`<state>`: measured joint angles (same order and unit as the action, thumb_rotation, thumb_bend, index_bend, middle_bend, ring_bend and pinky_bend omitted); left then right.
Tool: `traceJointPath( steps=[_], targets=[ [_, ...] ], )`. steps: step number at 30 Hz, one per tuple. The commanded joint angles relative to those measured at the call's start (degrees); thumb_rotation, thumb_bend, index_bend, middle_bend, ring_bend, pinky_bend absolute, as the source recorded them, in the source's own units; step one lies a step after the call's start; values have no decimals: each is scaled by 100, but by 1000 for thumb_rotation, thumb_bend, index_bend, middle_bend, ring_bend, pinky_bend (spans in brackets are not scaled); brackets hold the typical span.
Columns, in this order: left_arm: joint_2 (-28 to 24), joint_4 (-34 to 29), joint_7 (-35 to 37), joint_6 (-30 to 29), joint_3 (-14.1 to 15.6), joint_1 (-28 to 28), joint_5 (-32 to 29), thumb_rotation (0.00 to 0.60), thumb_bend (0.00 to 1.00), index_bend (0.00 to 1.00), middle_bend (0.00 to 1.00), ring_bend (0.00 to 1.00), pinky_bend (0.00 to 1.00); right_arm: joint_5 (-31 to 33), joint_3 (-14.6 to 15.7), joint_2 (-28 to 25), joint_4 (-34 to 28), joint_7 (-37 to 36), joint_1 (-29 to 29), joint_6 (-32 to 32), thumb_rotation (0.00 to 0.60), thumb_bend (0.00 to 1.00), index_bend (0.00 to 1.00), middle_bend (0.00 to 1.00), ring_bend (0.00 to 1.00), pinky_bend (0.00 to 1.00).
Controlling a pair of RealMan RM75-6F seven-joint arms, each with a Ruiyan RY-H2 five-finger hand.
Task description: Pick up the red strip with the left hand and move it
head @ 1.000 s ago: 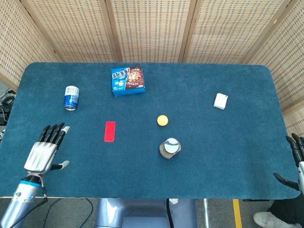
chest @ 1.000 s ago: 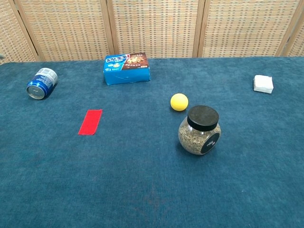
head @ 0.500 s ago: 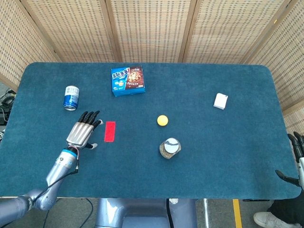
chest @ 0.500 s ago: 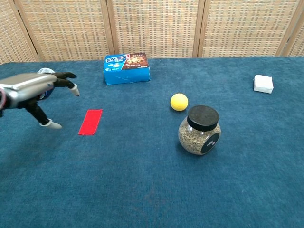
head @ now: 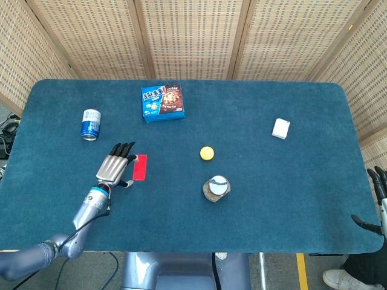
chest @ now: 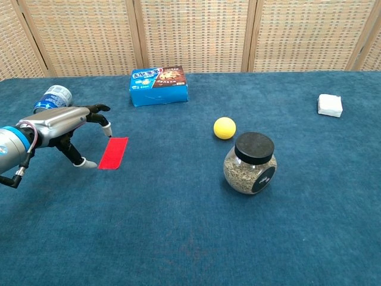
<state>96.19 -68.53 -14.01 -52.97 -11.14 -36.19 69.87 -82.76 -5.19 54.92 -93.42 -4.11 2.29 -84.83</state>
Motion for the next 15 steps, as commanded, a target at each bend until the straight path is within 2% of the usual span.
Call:
traceJointPath(
  steps=[1, 15],
  targets=[
    [52, 56, 84, 9, 16, -20, -3, 600, 201, 333, 0, 0, 0, 10, -1, 2, 3, -1, 4, 11, 600, 0, 0, 0, 0, 0],
    [313, 460, 103, 165, 9, -176, -251, 600, 208, 333, 0, 0, 0, 100, -17, 26, 64, -16, 31, 95, 600, 0, 0, 0, 0, 0]
  ],
)
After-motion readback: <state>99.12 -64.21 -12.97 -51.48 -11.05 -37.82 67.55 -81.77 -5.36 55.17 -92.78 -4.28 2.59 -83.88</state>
